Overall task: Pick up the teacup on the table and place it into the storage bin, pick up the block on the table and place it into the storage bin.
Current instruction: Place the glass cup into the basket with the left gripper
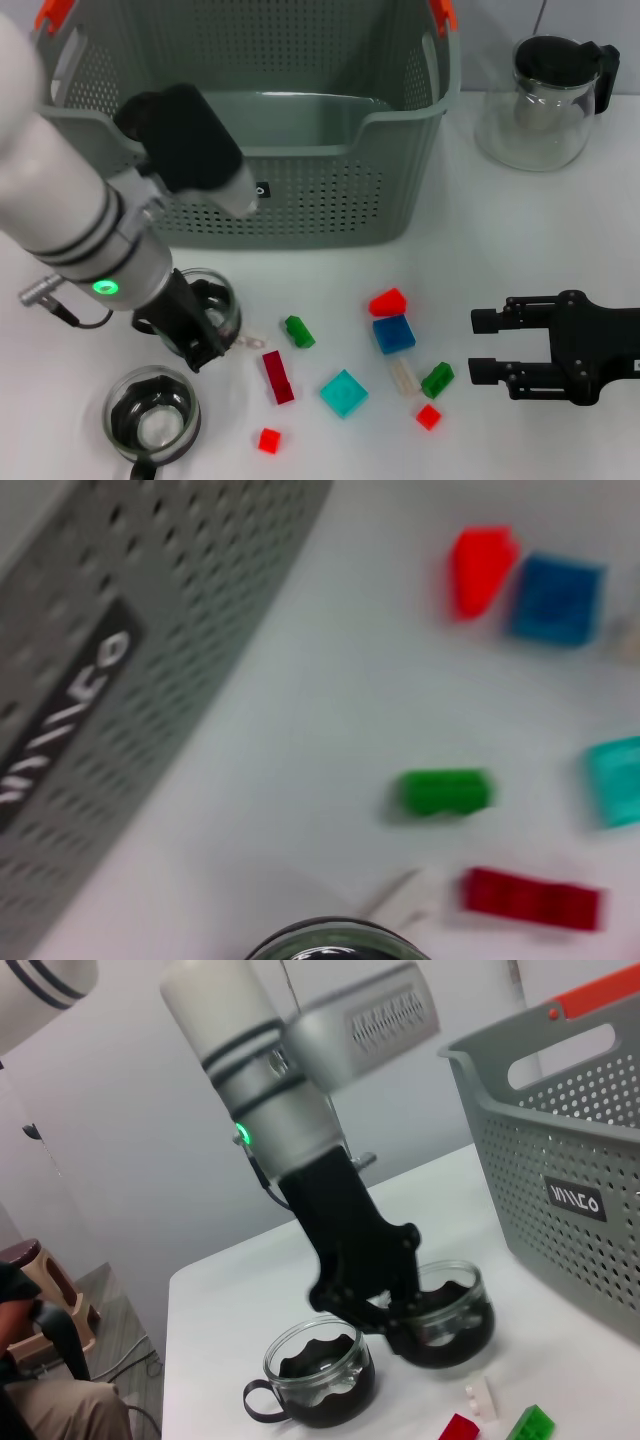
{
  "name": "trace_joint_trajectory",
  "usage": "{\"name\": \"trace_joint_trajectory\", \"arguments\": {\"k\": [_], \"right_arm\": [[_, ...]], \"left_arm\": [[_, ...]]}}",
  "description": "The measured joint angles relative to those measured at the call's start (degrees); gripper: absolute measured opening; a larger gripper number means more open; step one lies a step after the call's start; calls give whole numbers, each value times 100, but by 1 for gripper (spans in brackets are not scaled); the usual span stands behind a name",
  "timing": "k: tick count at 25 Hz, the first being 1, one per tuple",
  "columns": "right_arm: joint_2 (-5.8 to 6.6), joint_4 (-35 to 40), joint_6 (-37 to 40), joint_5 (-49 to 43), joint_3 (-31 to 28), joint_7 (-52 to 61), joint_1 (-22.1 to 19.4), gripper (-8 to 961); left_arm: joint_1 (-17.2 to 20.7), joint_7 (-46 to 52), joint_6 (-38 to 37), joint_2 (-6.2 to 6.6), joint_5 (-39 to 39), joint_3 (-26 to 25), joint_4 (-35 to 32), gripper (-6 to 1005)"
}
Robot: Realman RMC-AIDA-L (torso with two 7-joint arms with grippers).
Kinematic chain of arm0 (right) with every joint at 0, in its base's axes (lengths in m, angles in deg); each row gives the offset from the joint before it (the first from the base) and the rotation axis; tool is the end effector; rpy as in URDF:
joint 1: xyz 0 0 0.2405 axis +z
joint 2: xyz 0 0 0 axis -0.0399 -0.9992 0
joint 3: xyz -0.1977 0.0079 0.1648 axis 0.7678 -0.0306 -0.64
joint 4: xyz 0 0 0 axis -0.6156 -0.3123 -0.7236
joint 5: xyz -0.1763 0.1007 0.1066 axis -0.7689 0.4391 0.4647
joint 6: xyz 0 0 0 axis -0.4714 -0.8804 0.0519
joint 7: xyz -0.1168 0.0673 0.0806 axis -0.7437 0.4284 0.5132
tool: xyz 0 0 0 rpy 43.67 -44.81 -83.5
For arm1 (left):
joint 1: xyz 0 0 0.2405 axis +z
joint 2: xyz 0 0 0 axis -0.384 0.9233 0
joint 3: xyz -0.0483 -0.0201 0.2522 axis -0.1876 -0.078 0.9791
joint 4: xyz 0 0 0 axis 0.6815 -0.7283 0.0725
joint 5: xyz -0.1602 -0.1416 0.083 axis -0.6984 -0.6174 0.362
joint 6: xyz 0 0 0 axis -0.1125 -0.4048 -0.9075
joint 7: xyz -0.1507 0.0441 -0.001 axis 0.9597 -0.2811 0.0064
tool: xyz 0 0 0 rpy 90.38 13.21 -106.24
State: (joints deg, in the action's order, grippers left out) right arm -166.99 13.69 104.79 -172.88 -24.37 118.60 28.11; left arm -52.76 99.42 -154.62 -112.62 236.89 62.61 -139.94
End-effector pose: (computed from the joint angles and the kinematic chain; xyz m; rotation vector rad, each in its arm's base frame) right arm 0.2771 0.3025 -0.0055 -2.9594 0.6335 0.7151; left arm -0.1837 0.3408 -0.0359 -2.7215 -0.6986 0.6885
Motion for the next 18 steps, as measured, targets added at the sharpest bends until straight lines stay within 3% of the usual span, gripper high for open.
{"name": "trace_joint_trajectory", "arguments": {"k": [3, 4, 5, 6, 9, 11, 13, 15, 18], "right_arm": [[-1, 0, 1, 3, -1, 1, -12, 651], [-2, 0, -1, 1, -12, 1, -16, 651], [-3, 0, -1, 2, -26, 1, -19, 651], [-8, -3, -1, 0, -43, 1, -19, 651], [-19, -8, 0, -2, -61, 1, -19, 651], [-20, -9, 0, 2, -65, 0, -18, 651], [-20, -8, -1, 3, -69, -3, -16, 651], [-23, -9, -1, -2, -70, -2, -1, 651], [-37, -8, 0, 3, -71, -20, 11, 652]], "left_arm": [[-131, -678, -686, 21, -1001, -1183, 99, 44], [-131, -678, -686, 21, -1001, -1183, 99, 41], [-348, -1364, -1367, 82, -1870, -2424, 572, 38], [-431, -1562, -1548, 126, -2109, -2776, 804, 38], [-744, -2270, -2214, 476, -3315, -4001, 2126, 38], [-827, -2479, -2310, 777, -4242, -4378, 2981, 38], [-845, -2478, -2249, 943, -5130, -4650, 3487, 38], [-901, -2206, -2020, 969, -5714, -4964, 3547, 38], [-1105, -1648, -1366, 1027, -5919, -5040, 3323, 38]]}}
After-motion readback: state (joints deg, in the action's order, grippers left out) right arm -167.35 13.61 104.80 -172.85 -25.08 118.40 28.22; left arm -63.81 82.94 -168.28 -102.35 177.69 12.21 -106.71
